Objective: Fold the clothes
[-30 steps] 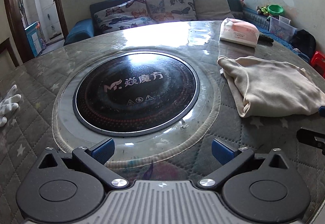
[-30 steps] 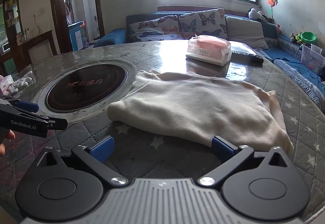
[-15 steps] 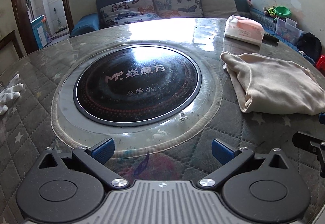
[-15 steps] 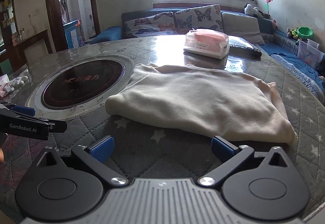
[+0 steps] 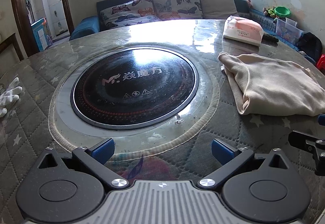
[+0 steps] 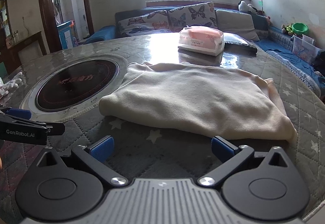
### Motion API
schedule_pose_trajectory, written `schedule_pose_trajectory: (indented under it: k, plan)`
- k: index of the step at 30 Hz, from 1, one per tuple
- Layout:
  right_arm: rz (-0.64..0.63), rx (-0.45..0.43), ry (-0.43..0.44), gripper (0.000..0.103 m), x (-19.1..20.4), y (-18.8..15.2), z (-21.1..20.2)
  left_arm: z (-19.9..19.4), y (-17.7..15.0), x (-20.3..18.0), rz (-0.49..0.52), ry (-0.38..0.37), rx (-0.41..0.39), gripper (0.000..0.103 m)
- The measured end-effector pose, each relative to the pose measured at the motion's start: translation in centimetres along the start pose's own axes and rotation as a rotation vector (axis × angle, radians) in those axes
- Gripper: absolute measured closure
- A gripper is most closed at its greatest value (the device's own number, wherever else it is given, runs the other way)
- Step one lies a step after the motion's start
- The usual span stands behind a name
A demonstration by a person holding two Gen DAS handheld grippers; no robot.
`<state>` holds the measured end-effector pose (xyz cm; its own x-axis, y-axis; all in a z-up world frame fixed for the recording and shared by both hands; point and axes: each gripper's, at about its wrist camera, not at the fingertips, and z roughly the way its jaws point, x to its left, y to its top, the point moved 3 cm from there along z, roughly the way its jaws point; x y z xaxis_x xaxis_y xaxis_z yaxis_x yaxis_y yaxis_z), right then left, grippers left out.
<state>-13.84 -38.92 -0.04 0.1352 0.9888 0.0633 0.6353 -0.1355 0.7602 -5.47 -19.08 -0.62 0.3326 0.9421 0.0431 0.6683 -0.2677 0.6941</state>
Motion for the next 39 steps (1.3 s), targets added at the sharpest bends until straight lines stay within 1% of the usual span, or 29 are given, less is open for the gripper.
schedule_pose_trajectory:
  k: [17,29,39]
  plan:
    - [0.03,0.018,-0.022,0.0,-1.0,-0.1,0.1,-0.3,0.7,-1.9,0.034,-0.03,-0.015,0.0]
    - [0.042,0.02,-0.029,0.0,-1.3,-0.4,-0.2,-0.7,0.6,-2.7,0.028,-0.053,-0.012,0.0]
    - [0.046,0.013,-0.023,0.0,-1.3,-0.5,-1.0,-1.7,0.3,-3.7,0.031,-0.088,-0.022,0.0]
